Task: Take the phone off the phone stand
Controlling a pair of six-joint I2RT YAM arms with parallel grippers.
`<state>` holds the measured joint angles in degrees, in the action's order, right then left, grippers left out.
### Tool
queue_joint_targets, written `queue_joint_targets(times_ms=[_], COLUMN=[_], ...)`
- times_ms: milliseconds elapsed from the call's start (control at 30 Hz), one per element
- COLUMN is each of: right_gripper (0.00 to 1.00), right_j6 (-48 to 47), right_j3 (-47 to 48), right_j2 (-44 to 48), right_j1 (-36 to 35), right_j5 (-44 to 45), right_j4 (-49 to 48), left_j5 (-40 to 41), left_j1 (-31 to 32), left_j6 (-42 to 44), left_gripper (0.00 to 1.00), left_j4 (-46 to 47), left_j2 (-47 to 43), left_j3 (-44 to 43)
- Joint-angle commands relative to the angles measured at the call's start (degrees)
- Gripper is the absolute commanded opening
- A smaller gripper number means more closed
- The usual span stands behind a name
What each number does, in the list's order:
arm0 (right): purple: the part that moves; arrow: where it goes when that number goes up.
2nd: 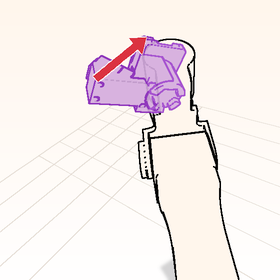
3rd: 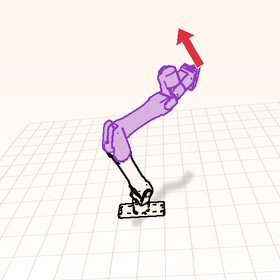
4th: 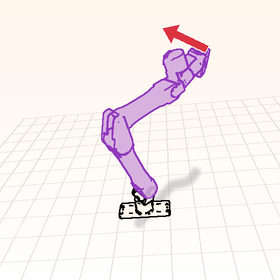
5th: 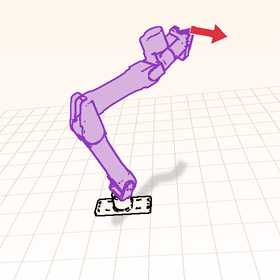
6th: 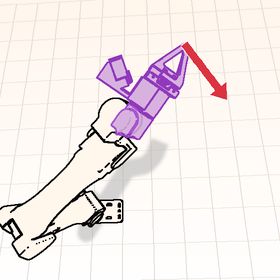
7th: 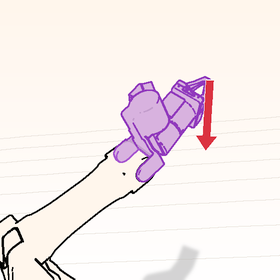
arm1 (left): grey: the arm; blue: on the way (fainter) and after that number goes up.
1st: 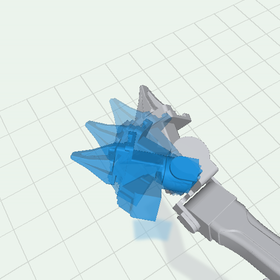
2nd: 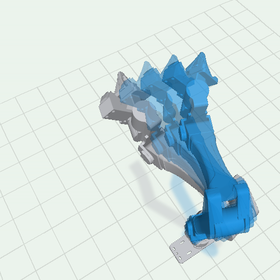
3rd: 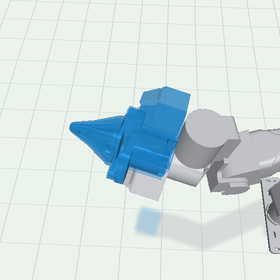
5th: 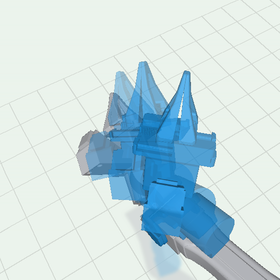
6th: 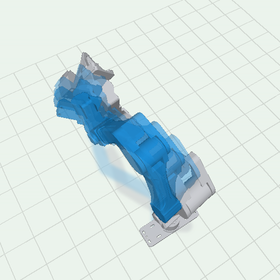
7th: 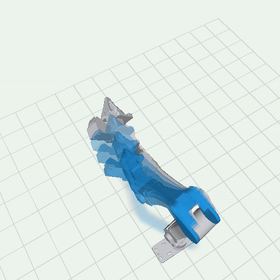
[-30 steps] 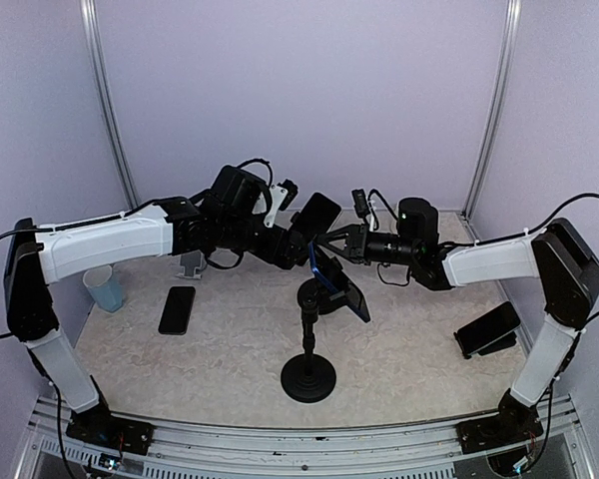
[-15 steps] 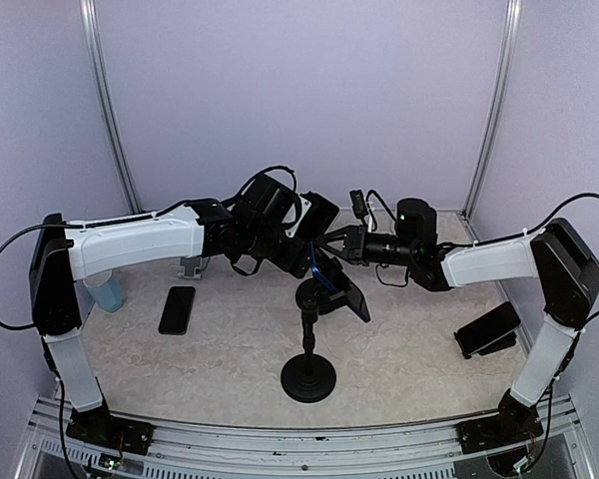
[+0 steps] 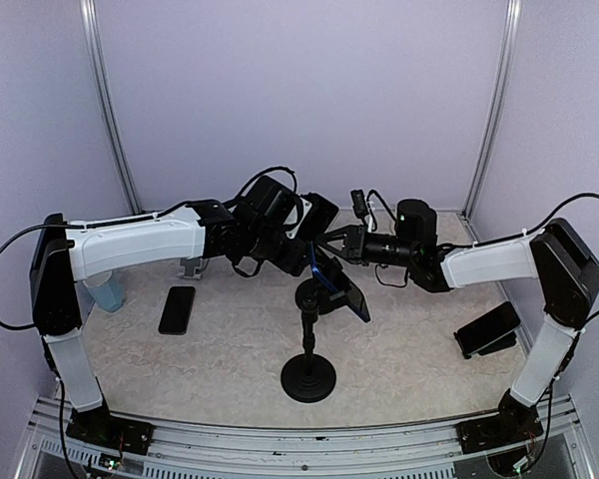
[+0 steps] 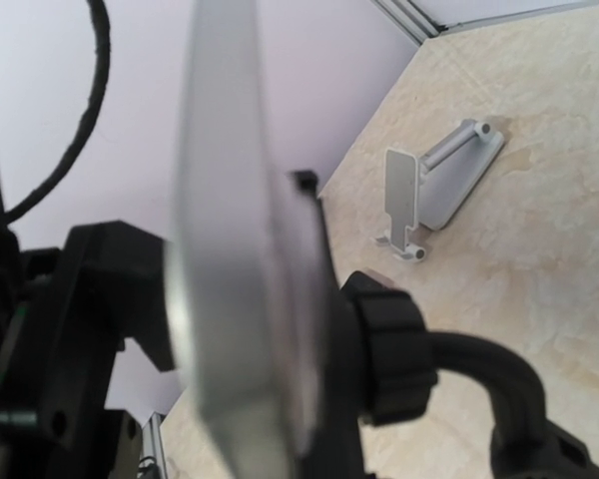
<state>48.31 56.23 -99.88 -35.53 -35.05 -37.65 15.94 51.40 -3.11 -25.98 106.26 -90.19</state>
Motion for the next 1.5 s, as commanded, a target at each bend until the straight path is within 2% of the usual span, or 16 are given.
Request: queue_joint_targets(times_ms=[0,233,367,600,867,1167,1467], right_gripper=[0.0,0.0,0.0,0.0,0.0,0.0,0.0], right_j6=[-0.9,-1.8,-2.3,-1.9,-1.2,-2.8,-2.8], right_j3=[-1.5,-3.1,-4.1,-3.8,-3.6,-4.5,-3.9], right_j2=[3.3,4.7,5.4,4.7,4.2,5.8,5.1], right_j1=[-0.7,-0.7,-0.4,-0.3,-0.3,-0.3,-0.3], right_j5=[-2.5,-2.6,-2.3,-2.5,-2.6,-2.2,-2.2], right_j4=[-5.1,-4.3,-3.9,-4.5,-5.5,-3.5,-3.7], left_j5=[9.6,10.1,7.2,0.4,-10.1,-7.4,-16.9], left_j1=[-5.3,-10.1,-12.2,-12.4,-11.9,-15.5,-15.6], left_j6=[-5.1,-7.9,-8.4,-7.0,-7.0,-9.4,-7.7], left_gripper=[0.52,0.48,0.44,0.39,0.38,0.34,0.31], left_j4=[0.4,-0.4,0.6,3.8,9.0,6.8,9.7], left_j2=[-1.1,-2.3,-3.8,-5.8,-8.3,-8.4,-10.1], left_j3=[0.2,1.9,3.2,5.2,8.5,8.4,9.2])
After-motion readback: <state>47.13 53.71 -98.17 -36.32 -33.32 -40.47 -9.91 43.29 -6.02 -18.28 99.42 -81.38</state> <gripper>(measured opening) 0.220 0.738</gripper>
